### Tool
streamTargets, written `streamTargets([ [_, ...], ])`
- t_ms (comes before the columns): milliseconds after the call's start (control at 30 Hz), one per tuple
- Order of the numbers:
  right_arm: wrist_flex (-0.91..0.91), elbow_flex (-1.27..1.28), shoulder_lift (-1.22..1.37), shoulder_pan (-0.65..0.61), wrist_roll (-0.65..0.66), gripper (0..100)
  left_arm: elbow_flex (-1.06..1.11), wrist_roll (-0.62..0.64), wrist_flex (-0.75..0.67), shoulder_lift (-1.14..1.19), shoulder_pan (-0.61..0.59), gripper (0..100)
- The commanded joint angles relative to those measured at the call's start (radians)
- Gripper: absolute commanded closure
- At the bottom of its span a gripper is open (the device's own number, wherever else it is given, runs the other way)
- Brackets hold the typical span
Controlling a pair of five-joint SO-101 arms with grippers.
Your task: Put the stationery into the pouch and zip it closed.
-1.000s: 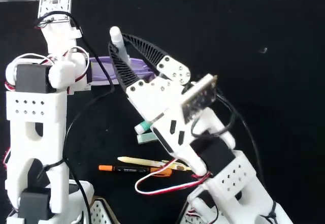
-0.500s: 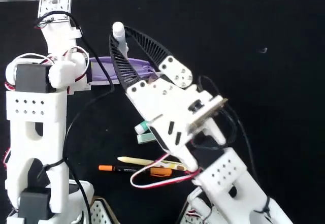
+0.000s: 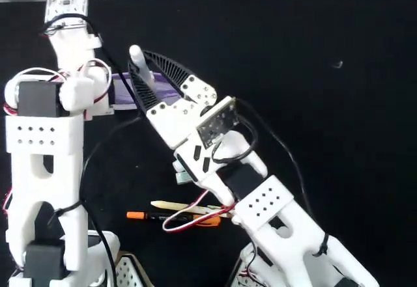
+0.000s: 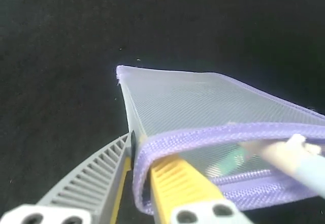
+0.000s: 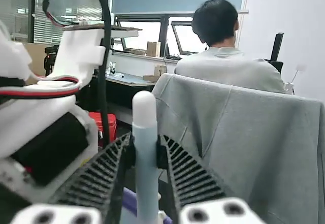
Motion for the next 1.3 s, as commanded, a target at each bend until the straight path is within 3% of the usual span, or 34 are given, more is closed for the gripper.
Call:
streamTargets([
  [0, -0.015, -0.007, -0.012, -0.023, 0.003, 85.3, -0.047, 0.014, 0.006, 0.0, -0.024, 97],
  [133, 0.066, -0.047, -0.016, -0.044, 0.011, 70.2, -0.039, 0.014, 0.002, 0.0, -0.025, 97],
  [333, 0.358, -0.234, -0.019, -0.048, 0.012, 70.6, -0.045, 0.008, 0.002, 0.0, -0.035, 97],
  [600, 0.887, -0.518, -0.101, -0.048, 0.012, 70.5, -0.107, -0.005, 0.0, -0.006, -0.274, 97],
  [867, 1.266, -0.529, -0.191, -0.048, 0.015, 70.5, -0.12, -0.043, -0.051, 0.0, -0.518, 97],
  [1067, 1.289, -0.331, -0.185, -0.054, 0.112, 70.5, -0.091, -0.043, -0.135, 0.002, -0.674, 97],
  [1267, 1.209, -0.079, -0.185, -0.153, 0.118, 70.6, -0.039, -0.049, -0.21, 0.008, -0.705, 97],
])
